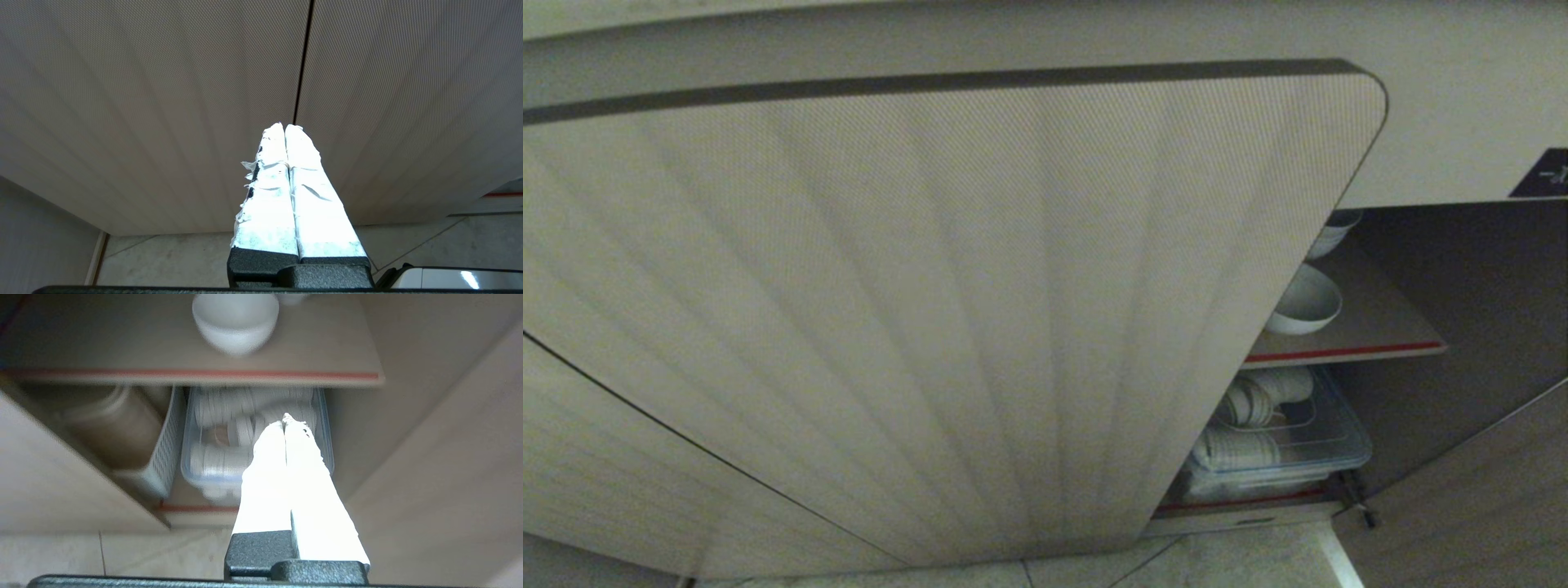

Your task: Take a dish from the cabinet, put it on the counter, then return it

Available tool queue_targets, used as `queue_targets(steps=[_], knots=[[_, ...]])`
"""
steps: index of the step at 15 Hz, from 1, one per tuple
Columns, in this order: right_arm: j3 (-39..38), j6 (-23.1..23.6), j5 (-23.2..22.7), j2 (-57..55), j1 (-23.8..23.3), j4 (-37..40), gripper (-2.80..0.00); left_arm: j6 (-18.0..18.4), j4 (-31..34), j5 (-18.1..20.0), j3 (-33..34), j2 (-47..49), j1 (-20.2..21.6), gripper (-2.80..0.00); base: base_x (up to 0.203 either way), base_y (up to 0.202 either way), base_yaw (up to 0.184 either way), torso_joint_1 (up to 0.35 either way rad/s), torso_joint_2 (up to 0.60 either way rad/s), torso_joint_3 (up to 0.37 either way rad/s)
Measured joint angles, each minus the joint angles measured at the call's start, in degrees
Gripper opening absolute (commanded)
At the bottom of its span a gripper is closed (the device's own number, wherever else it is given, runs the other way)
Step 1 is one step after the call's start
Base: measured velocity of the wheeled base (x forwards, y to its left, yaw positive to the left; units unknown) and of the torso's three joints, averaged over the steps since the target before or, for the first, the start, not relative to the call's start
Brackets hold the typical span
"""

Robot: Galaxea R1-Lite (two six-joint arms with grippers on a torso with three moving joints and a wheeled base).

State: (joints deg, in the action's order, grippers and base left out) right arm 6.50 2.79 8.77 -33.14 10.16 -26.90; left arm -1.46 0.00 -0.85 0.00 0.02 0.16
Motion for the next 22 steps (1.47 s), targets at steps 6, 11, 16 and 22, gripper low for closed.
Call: queue_targets(steps=[6,11,16,22], knots=[[-5.39,2.43,-10.22,13.62,-7.68,10.85,-2.8,-0.01,0.0,0.01,0.0,0.0,0.0,-2.8,0.0,0.0,0.0,0.0,0.0,0.0],[-6.41,5.32,-12.17,23.58,-10.53,22.26,-2.8,-0.01,0.0,-0.01,0.0,0.0,0.0,-2.8,0.0,0.0,0.0,0.0,0.0,0.0],[-6.48,5.67,-11.61,28.56,-10.6,26.57,-2.8,-0.01,0.0,-0.01,0.0,0.0,0.0,-2.8,0.0,0.0,0.0,0.0,0.0,0.005],[-6.45,4.9,-11.69,32.23,-10.51,27.06,-2.8,0.01,0.0,-0.01,0.0,0.0,0.0,-2.8,0.0,0.0,0.0,0.0,0.0,0.0]])
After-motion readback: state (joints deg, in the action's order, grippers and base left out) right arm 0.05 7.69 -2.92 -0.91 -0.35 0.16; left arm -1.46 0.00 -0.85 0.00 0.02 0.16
